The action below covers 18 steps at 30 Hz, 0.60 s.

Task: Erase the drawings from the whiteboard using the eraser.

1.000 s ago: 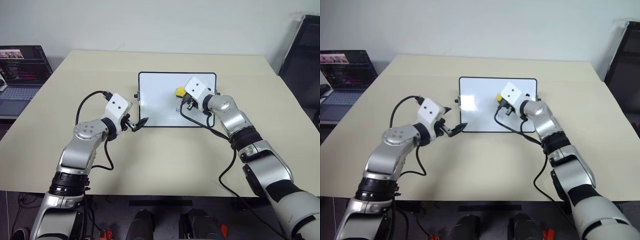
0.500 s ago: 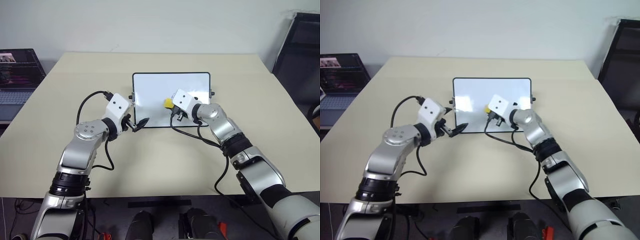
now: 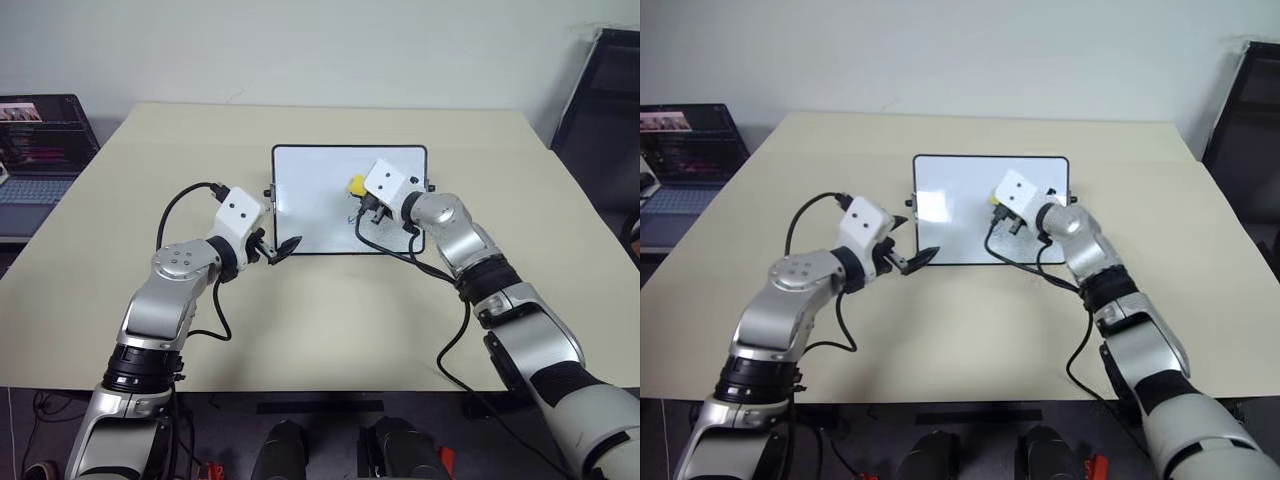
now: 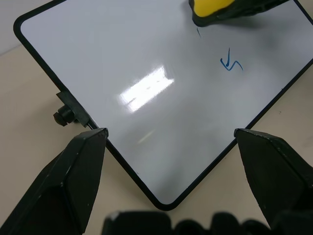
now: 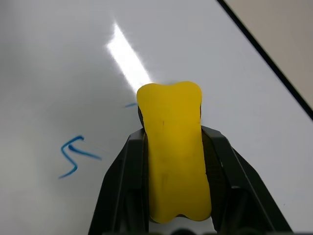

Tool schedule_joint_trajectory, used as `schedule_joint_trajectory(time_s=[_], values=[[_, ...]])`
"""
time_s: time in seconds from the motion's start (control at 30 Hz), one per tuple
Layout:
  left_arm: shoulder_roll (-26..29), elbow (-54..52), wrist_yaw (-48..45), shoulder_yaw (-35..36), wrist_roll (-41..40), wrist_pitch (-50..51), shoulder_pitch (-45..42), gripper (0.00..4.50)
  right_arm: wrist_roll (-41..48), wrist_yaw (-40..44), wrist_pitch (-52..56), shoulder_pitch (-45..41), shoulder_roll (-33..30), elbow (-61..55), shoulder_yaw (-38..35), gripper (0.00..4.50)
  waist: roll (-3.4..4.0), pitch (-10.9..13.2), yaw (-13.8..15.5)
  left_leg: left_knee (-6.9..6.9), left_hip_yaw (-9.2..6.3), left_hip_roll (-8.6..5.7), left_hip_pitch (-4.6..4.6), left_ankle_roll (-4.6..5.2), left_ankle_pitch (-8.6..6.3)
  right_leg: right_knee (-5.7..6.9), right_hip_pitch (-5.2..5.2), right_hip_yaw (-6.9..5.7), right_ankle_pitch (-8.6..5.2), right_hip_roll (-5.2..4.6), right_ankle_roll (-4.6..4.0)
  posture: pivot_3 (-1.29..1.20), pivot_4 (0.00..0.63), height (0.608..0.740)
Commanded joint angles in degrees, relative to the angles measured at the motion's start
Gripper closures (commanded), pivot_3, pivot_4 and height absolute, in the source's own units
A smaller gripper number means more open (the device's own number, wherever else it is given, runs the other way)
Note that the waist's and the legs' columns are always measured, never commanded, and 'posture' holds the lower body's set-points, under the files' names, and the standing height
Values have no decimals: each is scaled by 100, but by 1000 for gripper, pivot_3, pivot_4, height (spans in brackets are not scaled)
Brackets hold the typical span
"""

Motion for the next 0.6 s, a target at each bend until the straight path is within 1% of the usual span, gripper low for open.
schedule_joint_trajectory(time_s=[0.03, 0.1, 0.23, 0.47, 0.6], values=[[11, -230, -17, 68, -29, -53, -98, 0, -66, 329, 363, 251, 11, -103, 141, 3398, 0, 0, -23, 0, 0, 1, 1, 0, 0, 1, 0, 0, 0, 0, 0, 0, 150, 740], [11, -209, -24, 70, -28, -67, -108, 0, -99, 142, 343, 207, 74, -113, 65, 3398, 0, 0, -49, 0, -1, 2, 4, 0, 0, 2, 0, 1, 0, 0, 1, 0, 150, 740], [13, -187, -29, 71, -18, -85, -110, 0, -126, -484, 110, -64, 185, 114, -137, 3398, 1, 1, -64, -2, 1, 8, 12, 0, 0, 4, 0, 4, -2, 4, 5, 0, 150, 740], [2, -209, -15, 67, -12, -88, -88, 0, -41, -729, -116, -283, 435, 286, -166, 3399, 1, 1, -65, -4, 7, 6, 12, 2, 2, 1, -2, 11, 1, 4, 11, 0, 150, 740], [-9, -236, -3, 59, -12, -70, -97, 0, -58, -629, -143, -266, 507, 375, -97, 3399, 1, 1, -76, -14, 10, 9, 14, 2, 1, 1, -9, 17, 2, 5, 9, 0, 150, 740]])
